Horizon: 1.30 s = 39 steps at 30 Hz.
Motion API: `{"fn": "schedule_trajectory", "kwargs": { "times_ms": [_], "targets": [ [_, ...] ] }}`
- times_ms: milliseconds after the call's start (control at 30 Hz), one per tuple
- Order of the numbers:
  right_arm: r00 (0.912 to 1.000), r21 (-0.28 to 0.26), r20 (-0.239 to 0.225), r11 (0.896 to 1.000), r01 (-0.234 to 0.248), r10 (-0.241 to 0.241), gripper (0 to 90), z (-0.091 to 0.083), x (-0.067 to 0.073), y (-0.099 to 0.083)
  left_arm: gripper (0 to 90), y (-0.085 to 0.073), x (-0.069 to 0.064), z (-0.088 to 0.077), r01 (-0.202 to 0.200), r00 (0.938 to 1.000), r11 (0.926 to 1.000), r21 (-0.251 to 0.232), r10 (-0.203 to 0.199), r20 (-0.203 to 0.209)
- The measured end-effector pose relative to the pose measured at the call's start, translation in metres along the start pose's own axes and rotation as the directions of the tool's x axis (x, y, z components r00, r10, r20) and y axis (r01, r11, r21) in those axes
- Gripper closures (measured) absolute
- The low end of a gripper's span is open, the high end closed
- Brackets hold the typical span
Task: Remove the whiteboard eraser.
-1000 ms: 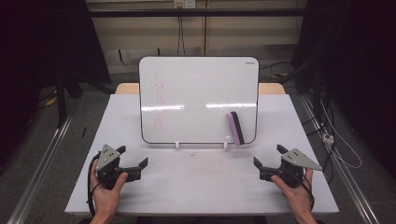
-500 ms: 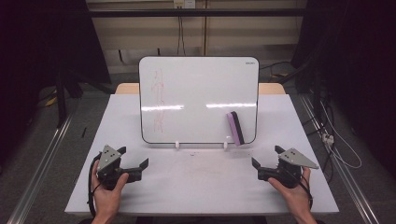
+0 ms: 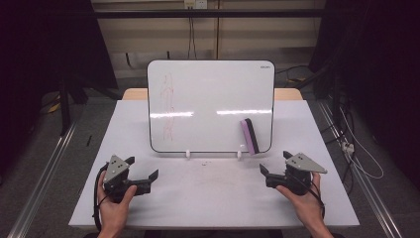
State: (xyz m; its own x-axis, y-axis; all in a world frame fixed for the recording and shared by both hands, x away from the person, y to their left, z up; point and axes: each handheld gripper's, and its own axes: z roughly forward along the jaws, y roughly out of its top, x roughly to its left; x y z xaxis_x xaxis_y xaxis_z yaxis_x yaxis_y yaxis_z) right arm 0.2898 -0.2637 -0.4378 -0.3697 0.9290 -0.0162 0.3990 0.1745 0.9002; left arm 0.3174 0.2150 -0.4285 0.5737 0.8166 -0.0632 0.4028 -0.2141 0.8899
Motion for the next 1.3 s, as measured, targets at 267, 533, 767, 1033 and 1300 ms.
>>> {"fn": "schedule_trajectory", "kwargs": {
  "times_ms": [267, 533, 767, 1033, 1300],
  "targets": [
    [0.9997, -0.035, 0.019, 0.999, 0.016, -0.015, 7.9, 0.012, 0.007, 0.016, 4.8, -0.001, 0.0, 0.0, 0.005, 1.0, 1.0, 0.001, -0.005, -0.003],
    [0.9953, 0.017, 0.05, 0.996, 0.083, -0.083, 10.1, 0.025, 0.023, 0.037, 4.8, 0.0, 0.002, 0.0, 0.0, 0.9997, 1.0, 0.002, 0.0, -0.023],
    [0.9925, 0.016, 0.039, 0.993, 0.116, -0.116, 10.7, 0.04, 0.034, 0.047, 4.8, -0.001, 0.002, 0.0, 0.007, 0.9997, 1.0, 0.001, -0.007, -0.022],
    [0.9907, 0.049, 0.074, 0.993, 0.111, -0.114, 29.3, 0.054, 0.035, 0.046, 4.8, -0.001, 0.003, -0.001, 0.007, 0.9998, 1.0, 0.003, -0.006, -0.021],
    [0.9946, 0.062, 0.075, 0.996, 0.067, -0.072, 49.1, 0.06, 0.03, 0.042, 4.8, -0.001, 0.002, 0.0, 0.008, 0.9998, 1.0, 0.004, -0.008, -0.018]
  ]
}}
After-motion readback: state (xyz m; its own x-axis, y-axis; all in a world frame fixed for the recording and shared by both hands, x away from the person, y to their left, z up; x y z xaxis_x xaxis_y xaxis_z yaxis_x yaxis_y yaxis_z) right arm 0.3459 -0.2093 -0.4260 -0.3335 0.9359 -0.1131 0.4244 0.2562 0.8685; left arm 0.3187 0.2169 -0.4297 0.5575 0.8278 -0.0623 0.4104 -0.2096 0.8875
